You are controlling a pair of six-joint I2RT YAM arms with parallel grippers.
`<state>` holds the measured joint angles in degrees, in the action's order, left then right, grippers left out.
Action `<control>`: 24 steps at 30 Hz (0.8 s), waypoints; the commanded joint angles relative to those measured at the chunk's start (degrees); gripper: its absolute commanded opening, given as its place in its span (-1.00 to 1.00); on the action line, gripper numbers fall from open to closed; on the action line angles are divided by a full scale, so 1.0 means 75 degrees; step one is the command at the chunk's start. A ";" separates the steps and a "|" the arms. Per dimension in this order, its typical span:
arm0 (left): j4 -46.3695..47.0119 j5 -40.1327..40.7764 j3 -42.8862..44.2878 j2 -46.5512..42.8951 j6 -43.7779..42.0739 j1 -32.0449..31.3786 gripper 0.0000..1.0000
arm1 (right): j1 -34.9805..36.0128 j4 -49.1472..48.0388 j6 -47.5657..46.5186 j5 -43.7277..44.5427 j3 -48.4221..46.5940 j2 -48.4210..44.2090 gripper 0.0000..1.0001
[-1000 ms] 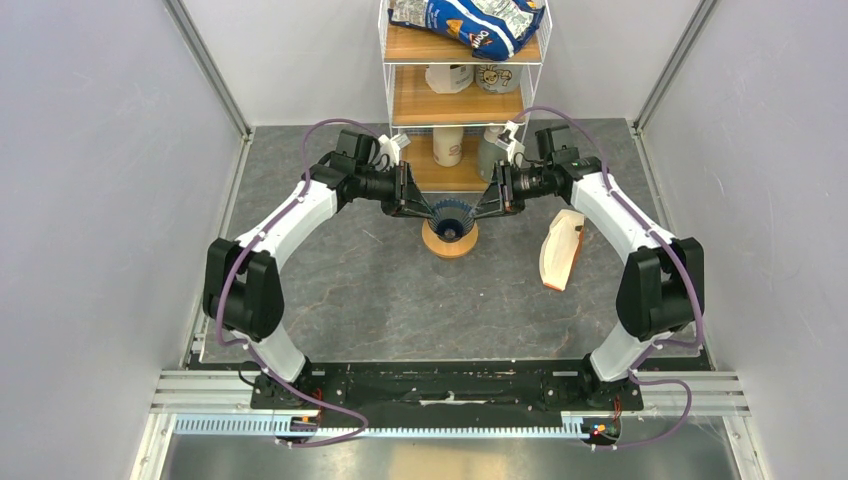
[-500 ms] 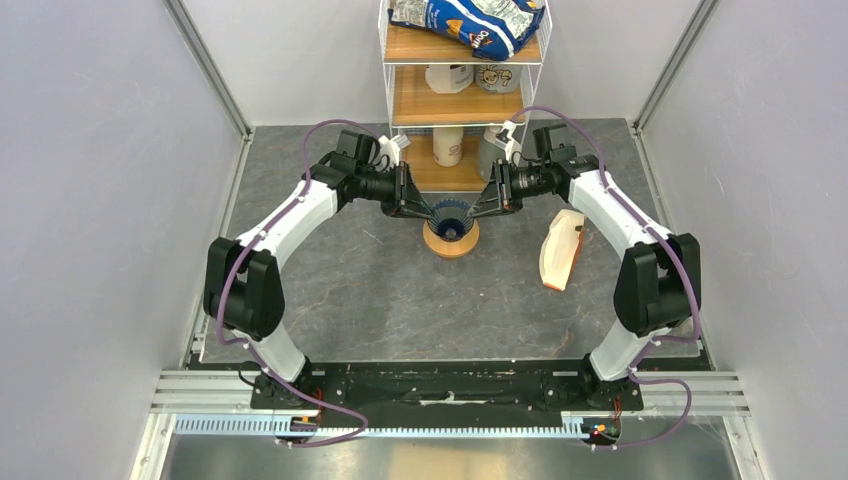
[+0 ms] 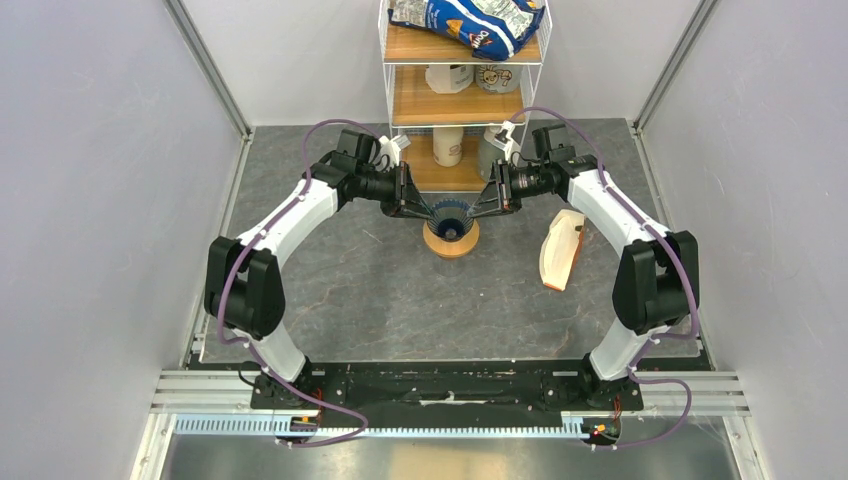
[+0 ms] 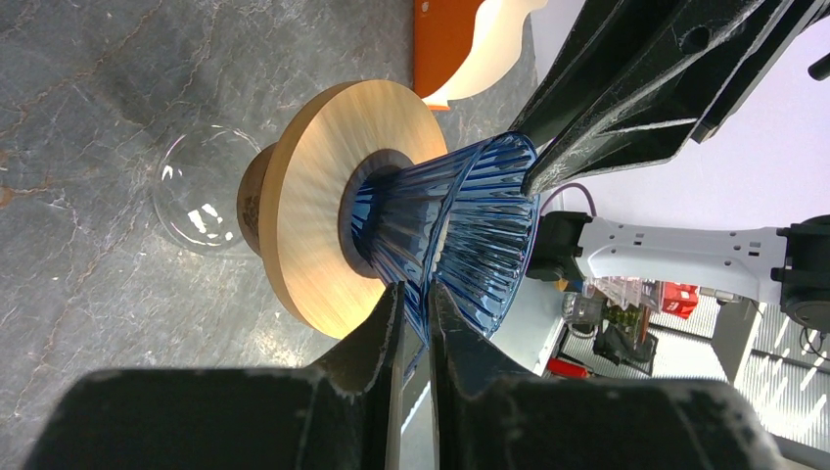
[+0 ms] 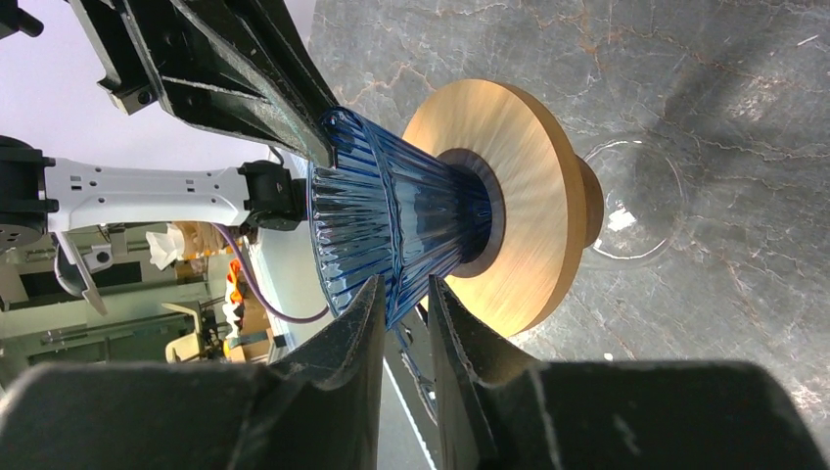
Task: Place the coffee filter in the dripper
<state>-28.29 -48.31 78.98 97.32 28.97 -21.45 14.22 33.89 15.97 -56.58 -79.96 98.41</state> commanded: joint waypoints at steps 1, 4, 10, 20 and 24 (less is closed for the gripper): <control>-0.0300 0.0181 0.0169 0.0202 -0.0390 -0.0059 -0.66 | 0.0026 0.0138 -0.0600 0.0804 -0.0026 0.0331 -0.44; -0.0314 0.0215 0.0160 0.0217 -0.0400 -0.0081 -0.66 | 0.0027 0.0267 -0.0750 0.0846 -0.0014 0.0378 -0.45; -0.0429 0.0364 0.0195 0.0261 -0.0493 -0.0169 -0.66 | 0.0022 0.0402 -0.0998 0.0921 0.0051 0.0430 -0.45; -0.0589 0.0500 0.0030 0.0439 -0.0664 -0.0196 -0.67 | 0.0015 0.0471 -0.1121 0.1006 -0.0002 0.0519 -0.47; -0.0692 0.0612 0.0006 0.0560 -0.0818 -0.0196 -0.68 | 0.0015 0.0505 -0.1183 0.1040 0.0031 0.0534 -0.47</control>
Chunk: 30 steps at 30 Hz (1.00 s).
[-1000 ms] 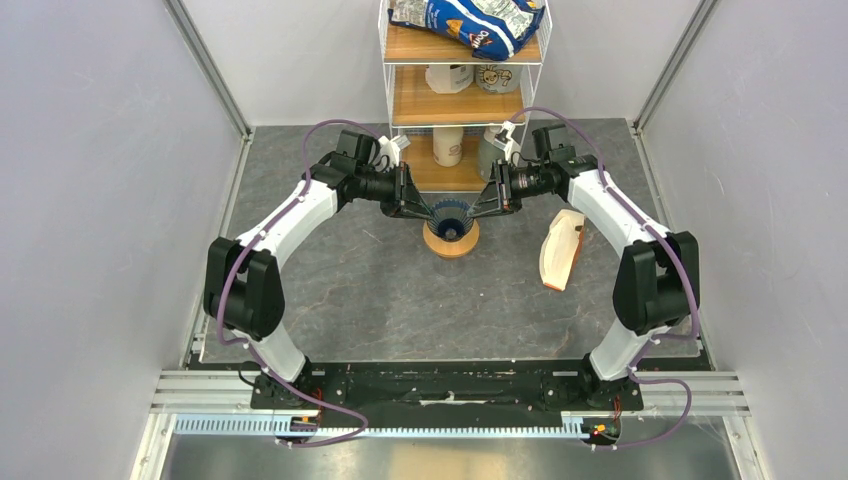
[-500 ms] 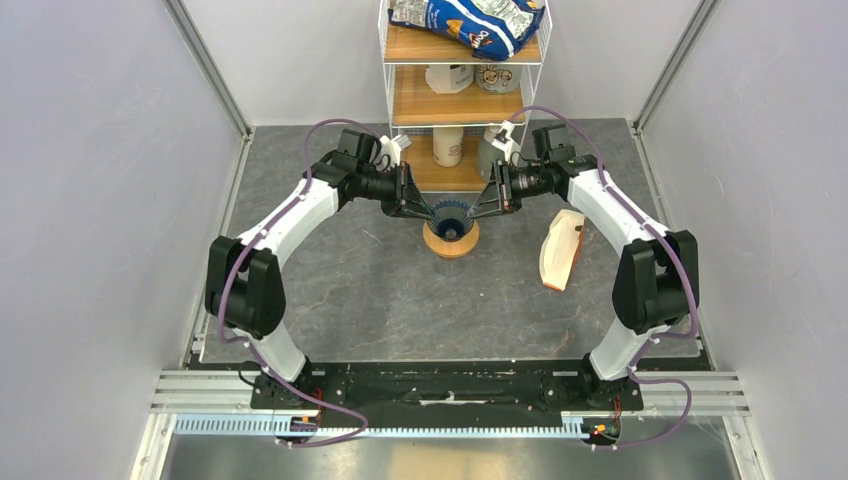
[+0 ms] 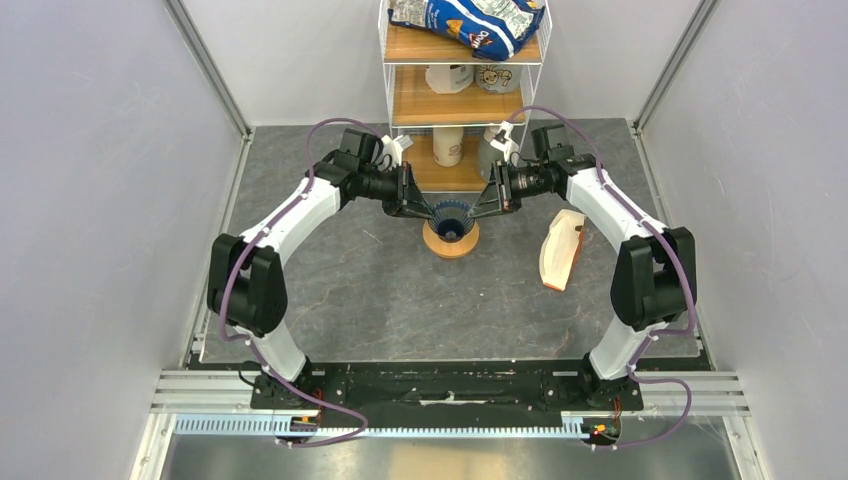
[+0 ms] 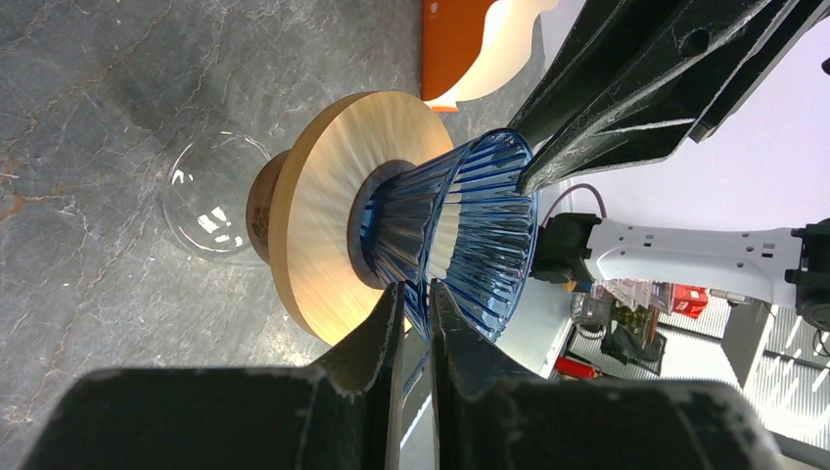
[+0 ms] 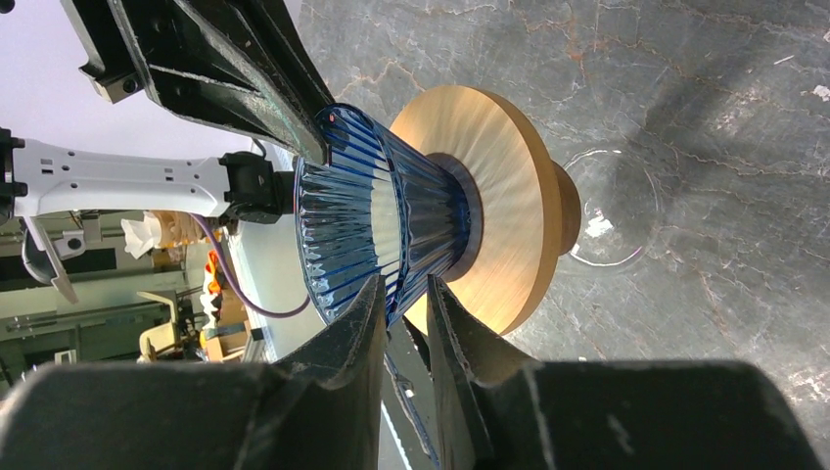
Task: Place the coffee filter in the dripper
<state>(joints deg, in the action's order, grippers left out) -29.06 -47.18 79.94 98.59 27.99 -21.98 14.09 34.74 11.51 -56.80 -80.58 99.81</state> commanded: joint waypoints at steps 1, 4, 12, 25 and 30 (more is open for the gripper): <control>-0.0582 0.0486 -0.0113 0.0399 -0.0722 -0.0119 -0.68 | 0.0032 0.0400 -0.0623 0.1079 0.0114 0.0356 -0.47; -0.0579 0.0536 -0.0078 0.0402 -0.0768 -0.0121 -0.67 | 0.0029 0.0429 -0.0697 0.1104 0.0115 0.0366 -0.48; -0.0579 0.0866 -0.0165 0.0377 -0.1093 -0.0128 -0.66 | 0.0030 0.0454 -0.0881 0.1221 0.0091 0.0403 -0.48; -0.0403 0.0471 0.0008 -0.0144 -0.0812 -0.0117 -0.24 | 0.0026 0.0568 -0.0693 0.0470 -0.0284 0.0102 -0.23; -0.0278 0.0340 0.0029 -0.0295 -0.0596 -0.0129 -0.17 | 0.0031 0.0606 -0.0641 0.0288 -0.0272 -0.0036 -0.06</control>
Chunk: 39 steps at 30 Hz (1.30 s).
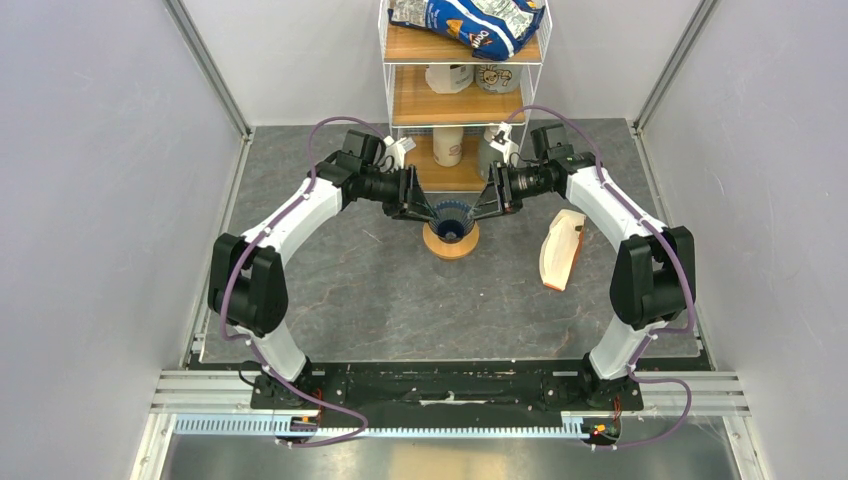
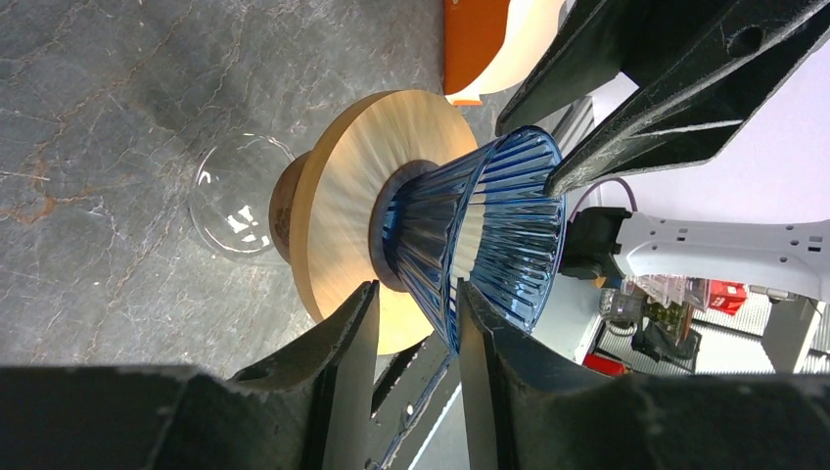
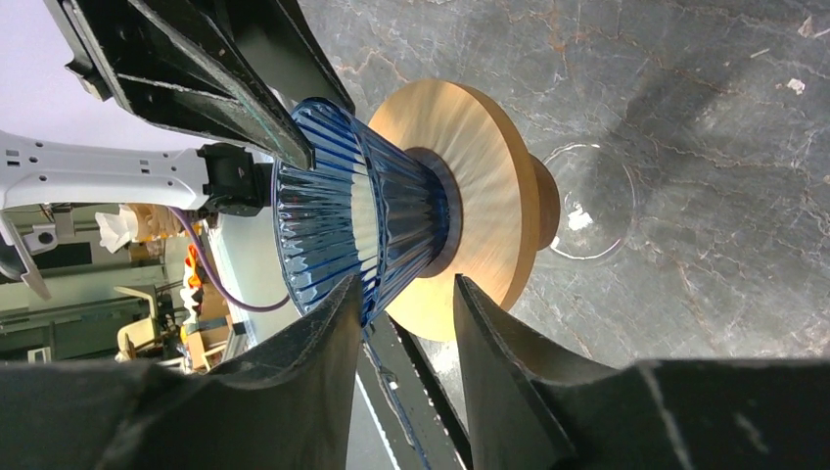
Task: Place the coffee filter in the dripper
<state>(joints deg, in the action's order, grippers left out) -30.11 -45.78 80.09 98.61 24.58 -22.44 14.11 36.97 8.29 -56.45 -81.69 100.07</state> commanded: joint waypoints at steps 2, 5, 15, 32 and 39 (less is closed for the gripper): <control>-0.0085 0.0132 0.0008 -0.0340 -0.0051 -0.0076 -0.14 | 0.0025 0.0309 -0.0197 0.0183 -0.0112 -0.0121 0.00; -0.0052 0.0086 0.0011 -0.0400 0.0026 -0.0079 -0.10 | 0.0039 0.0309 -0.0189 0.0129 -0.0118 -0.0191 0.10; -0.0079 -0.0071 0.0070 -0.0720 0.0144 -0.0069 -0.08 | 0.0041 0.0448 -0.0101 -0.0123 -0.0174 -0.0485 0.13; 0.0102 0.0009 -0.0669 -0.0842 0.0357 -0.0196 -0.32 | 0.0333 0.0432 -0.0128 0.0201 0.0263 -0.0407 -0.08; 0.0204 0.0183 -0.0868 -0.0615 0.0327 -0.0210 -0.37 | 0.0328 0.0536 -0.0271 0.0505 0.0134 -0.0149 -0.20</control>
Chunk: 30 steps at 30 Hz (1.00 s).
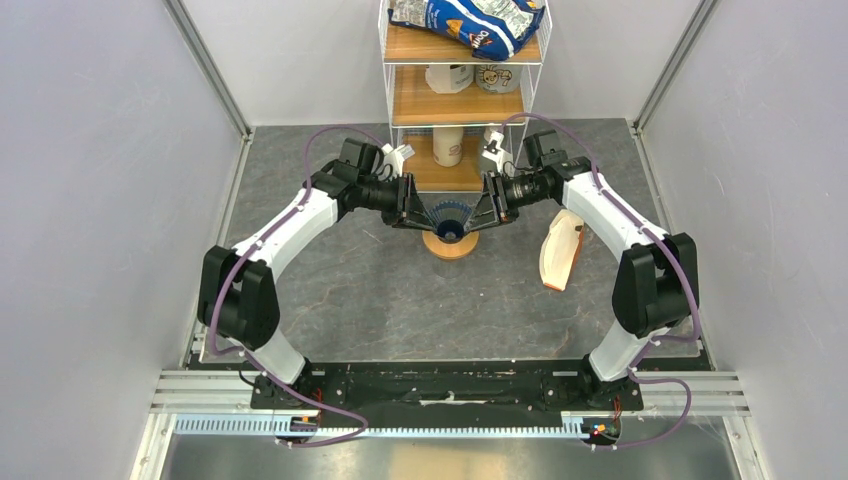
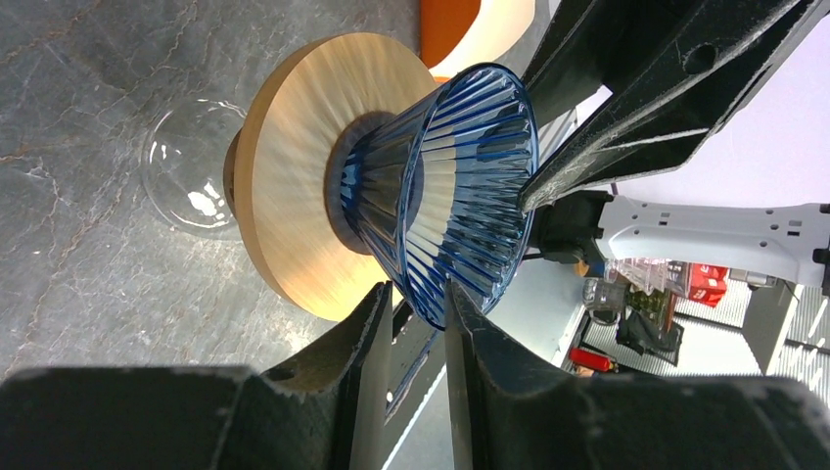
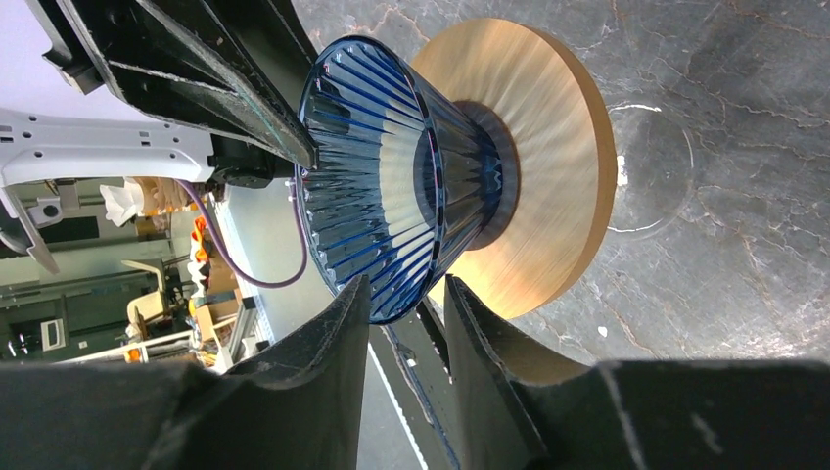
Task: Place the coffee filter in the dripper
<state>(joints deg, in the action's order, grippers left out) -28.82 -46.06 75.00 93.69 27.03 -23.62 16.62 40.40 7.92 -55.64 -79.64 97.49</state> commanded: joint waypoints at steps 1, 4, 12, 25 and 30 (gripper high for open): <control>0.0041 0.0216 -0.0192 0.0074 0.0005 -0.0054 -0.37 | -0.0002 0.0084 -0.0220 0.0410 -0.0129 0.0211 -0.21; 0.0018 0.0189 -0.0221 0.0164 -0.0036 -0.0050 -0.38 | 0.0001 0.0115 -0.0263 0.0455 -0.0076 0.0252 -0.21; -0.0066 0.0145 -0.0011 0.0074 -0.0186 -0.0047 -0.16 | -0.0002 0.0244 -0.0389 0.0388 -0.0353 0.0182 -0.15; -0.0045 0.0471 0.0876 -0.0840 -0.0215 0.0295 0.16 | -0.0338 0.1209 -0.0854 0.0283 -0.1223 -0.1090 0.31; 0.0350 0.1301 0.0379 -0.1864 -0.0303 0.0926 0.16 | -0.1122 0.2431 -0.1511 0.1075 -0.1331 -0.1955 0.23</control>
<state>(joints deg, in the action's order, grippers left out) -29.39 -42.17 79.35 87.37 26.92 -20.10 12.45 50.50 1.63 -52.69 -86.48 89.49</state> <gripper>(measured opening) 0.579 0.635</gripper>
